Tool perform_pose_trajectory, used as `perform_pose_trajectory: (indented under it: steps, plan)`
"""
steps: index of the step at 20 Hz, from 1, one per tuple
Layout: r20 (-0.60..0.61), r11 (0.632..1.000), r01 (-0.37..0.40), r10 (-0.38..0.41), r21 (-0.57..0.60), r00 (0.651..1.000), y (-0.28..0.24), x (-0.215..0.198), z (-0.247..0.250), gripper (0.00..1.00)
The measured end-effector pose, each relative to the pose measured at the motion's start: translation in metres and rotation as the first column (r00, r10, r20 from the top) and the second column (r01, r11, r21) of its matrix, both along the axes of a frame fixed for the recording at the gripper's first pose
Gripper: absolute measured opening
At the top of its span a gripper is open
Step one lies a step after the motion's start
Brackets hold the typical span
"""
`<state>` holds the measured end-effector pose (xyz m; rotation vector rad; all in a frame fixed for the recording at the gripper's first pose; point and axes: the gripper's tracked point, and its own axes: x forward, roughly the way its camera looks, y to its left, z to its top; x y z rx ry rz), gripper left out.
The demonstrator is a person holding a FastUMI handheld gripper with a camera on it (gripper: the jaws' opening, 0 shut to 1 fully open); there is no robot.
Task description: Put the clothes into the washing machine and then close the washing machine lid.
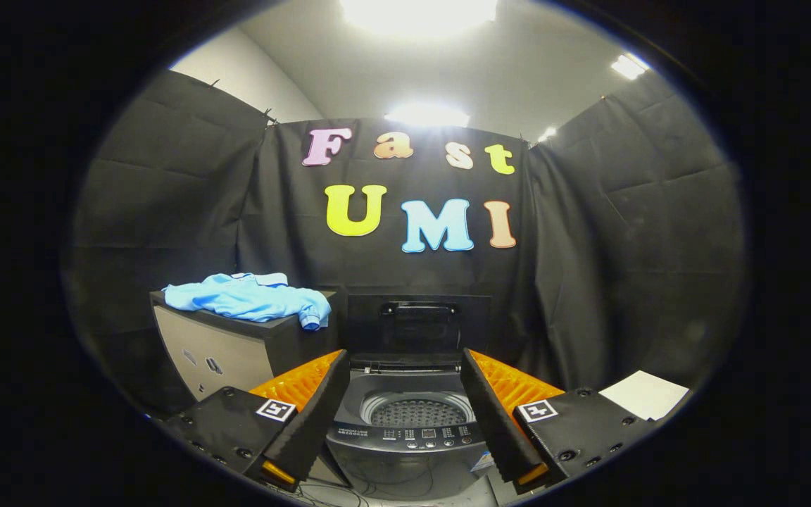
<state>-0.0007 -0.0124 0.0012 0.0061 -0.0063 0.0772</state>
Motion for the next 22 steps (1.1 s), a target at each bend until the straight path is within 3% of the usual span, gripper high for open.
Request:
perform_pose_trajectory:
  steps: [8,15,22]
  plan:
    - [-0.007,0.996,-0.093,0.093,0.012,0.996,0.010,0.004,0.016,0.98]
    - [0.016,0.977,-0.208,0.207,0.038,0.978,0.051,0.021,0.048,0.98]
    - [0.021,0.967,-0.253,0.253,0.006,0.967,0.094,0.040,0.076,0.98]
